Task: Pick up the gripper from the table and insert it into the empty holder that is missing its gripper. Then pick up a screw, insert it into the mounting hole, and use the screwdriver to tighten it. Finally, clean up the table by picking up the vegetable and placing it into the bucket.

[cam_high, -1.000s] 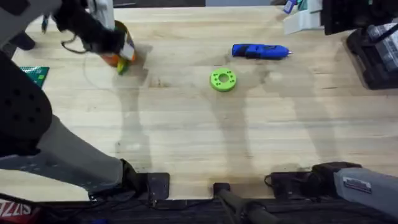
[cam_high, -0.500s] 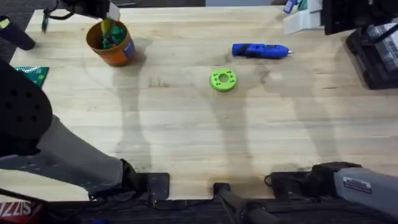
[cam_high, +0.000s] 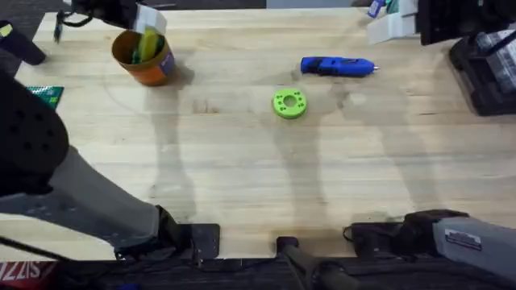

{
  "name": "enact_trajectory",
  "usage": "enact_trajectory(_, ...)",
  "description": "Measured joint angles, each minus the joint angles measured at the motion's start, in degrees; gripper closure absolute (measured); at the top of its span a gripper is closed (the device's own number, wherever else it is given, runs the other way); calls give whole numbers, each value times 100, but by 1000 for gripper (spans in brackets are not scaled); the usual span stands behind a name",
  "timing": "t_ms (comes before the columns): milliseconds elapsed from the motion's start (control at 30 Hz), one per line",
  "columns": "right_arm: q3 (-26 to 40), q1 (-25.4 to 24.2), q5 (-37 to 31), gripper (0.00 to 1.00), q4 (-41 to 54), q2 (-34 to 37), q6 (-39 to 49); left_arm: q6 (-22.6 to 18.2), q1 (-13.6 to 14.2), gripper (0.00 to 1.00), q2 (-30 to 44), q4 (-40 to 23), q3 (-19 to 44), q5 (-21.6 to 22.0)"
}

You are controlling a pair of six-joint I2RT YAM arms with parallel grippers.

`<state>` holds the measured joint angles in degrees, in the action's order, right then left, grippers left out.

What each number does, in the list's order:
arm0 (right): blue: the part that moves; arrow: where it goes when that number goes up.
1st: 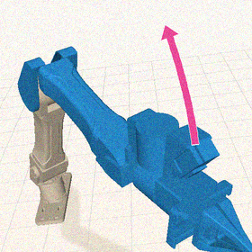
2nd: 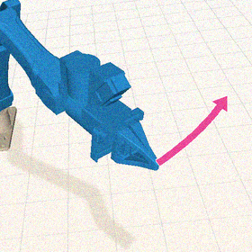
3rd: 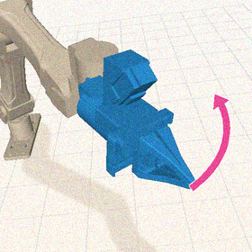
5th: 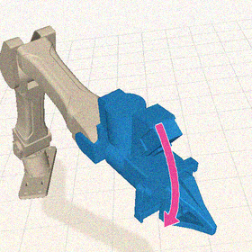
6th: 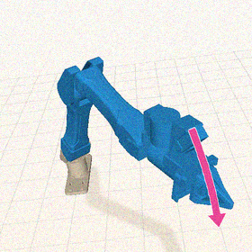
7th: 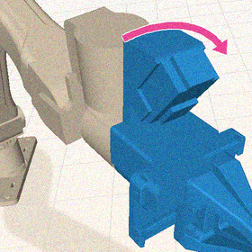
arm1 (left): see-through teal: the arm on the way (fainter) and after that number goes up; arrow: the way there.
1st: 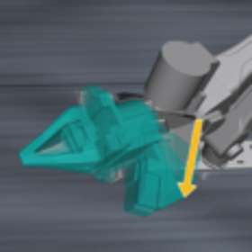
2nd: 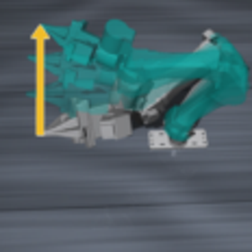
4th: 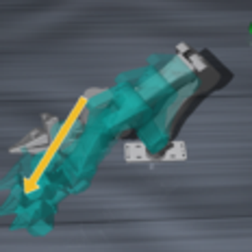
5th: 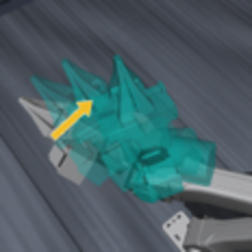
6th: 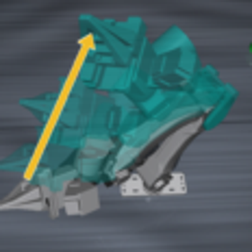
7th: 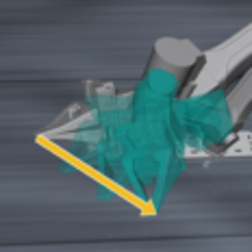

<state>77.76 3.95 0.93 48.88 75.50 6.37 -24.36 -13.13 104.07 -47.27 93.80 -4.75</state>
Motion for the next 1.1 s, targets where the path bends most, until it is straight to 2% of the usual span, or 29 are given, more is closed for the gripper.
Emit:
enact_trajectory(200,0,0,0,8,0,0,0,-9,-22,37,245,15,0,11)
enact_trajectory(533,0,0,0,8,2,0,0,-5,-22,35,111,-30,0,-85)
enact_trajectory(800,0,0,0,8,0,0,0,111,-20,35,-1027,-646,0,-767)
enact_trajectory(1100,0,0,0,8,0,0,0,347,-20,35,-2388,-1532,0,-988)
